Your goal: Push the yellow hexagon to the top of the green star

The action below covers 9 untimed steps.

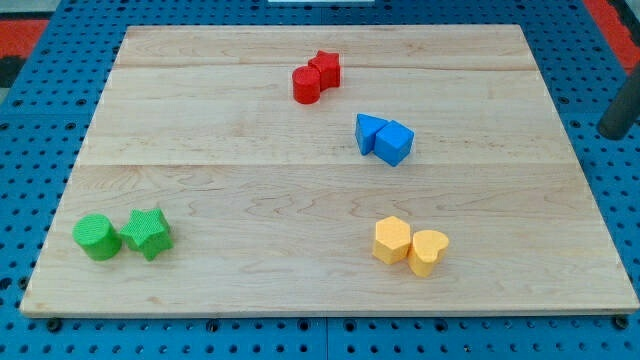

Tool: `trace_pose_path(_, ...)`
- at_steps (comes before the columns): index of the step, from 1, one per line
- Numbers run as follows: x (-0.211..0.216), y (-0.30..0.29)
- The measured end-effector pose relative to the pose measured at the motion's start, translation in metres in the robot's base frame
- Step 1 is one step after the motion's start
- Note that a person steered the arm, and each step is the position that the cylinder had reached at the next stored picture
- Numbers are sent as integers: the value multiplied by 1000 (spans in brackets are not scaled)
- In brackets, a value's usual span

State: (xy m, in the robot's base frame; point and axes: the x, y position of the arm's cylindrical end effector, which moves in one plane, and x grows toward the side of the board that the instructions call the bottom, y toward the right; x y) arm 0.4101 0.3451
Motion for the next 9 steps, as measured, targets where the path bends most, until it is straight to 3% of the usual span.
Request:
trace_pose_path(1,50,-1)
trace_pose_path(2,149,-41)
trace_pose_path(3,165,-117)
trace_pose_path(5,155,-277)
trace_pose_path(9,73,-479)
